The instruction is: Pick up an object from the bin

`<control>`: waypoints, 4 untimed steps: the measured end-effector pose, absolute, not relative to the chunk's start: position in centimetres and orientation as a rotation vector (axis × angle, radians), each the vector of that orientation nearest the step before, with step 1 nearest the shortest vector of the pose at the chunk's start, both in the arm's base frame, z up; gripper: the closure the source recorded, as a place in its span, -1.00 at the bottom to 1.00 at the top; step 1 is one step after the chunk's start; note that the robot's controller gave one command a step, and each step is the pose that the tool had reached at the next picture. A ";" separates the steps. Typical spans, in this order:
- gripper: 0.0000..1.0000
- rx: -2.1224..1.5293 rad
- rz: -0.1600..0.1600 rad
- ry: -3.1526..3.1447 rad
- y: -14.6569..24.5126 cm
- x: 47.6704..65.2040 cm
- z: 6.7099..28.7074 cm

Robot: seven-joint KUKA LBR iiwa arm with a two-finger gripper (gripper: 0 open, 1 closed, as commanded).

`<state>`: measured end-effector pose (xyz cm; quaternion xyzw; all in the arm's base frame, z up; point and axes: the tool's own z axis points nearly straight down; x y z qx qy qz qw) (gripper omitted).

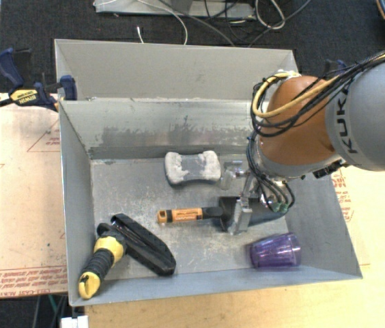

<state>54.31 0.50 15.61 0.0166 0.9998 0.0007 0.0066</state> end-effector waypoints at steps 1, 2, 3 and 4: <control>-1.00 -0.320 0.006 3.125 1.7 56.6 9.8; -1.00 0.266 0.007 3.113 0.6 57.2 6.9; 1.00 -0.155 0.007 3.133 1.6 57.4 7.1; 1.00 -0.155 0.007 3.133 1.6 57.4 7.1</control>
Offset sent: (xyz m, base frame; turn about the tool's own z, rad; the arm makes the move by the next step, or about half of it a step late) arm 0.0289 0.0004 -0.0861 0.1373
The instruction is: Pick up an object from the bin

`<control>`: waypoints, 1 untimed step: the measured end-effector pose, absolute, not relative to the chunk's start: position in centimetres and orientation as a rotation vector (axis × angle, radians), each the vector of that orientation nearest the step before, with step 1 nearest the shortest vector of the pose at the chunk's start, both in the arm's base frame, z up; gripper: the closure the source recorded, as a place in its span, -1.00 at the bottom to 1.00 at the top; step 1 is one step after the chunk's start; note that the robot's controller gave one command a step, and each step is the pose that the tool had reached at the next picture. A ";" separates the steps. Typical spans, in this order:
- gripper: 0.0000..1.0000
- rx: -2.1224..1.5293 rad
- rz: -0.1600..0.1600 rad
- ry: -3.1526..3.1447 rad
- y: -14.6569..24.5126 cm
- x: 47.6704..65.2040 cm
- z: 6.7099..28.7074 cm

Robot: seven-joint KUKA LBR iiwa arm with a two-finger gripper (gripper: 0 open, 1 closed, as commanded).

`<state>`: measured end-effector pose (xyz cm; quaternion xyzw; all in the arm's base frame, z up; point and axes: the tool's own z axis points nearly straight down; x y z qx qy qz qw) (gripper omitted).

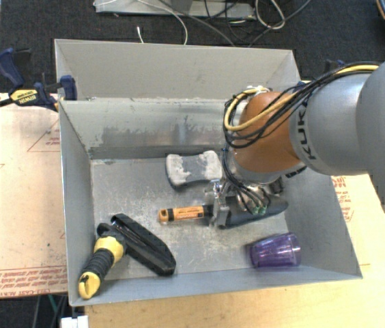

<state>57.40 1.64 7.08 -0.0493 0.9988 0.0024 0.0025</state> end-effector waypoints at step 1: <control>1.00 -0.154 0.008 3.133 1.6 57.4 7.4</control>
Offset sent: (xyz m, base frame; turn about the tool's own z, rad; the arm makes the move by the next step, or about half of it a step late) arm 0.0000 0.0000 0.0379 0.0001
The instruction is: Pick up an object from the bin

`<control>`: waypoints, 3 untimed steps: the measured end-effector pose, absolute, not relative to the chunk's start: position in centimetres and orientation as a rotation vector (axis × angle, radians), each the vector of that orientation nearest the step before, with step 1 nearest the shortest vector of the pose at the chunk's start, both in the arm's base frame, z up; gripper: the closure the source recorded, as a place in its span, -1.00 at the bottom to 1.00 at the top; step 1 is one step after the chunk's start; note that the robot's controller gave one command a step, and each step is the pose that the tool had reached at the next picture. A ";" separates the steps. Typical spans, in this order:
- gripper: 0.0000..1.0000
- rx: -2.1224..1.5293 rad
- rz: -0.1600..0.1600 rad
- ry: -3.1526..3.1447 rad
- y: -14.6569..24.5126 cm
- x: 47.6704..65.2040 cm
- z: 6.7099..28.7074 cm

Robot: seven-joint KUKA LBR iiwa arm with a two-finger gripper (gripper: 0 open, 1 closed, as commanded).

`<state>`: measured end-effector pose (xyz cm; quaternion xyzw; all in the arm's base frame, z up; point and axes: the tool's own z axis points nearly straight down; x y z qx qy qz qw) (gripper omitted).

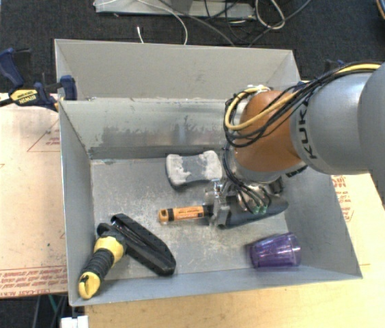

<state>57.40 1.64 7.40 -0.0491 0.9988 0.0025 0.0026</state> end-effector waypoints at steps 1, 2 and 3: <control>1.00 -0.154 0.008 3.135 1.7 57.3 9.1; 1.00 -0.154 0.009 3.140 1.7 57.2 12.7; 1.00 -0.153 0.008 3.132 1.7 57.4 16.7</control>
Offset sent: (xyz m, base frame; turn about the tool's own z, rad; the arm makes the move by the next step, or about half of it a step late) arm -0.0013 0.0002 0.0869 0.0000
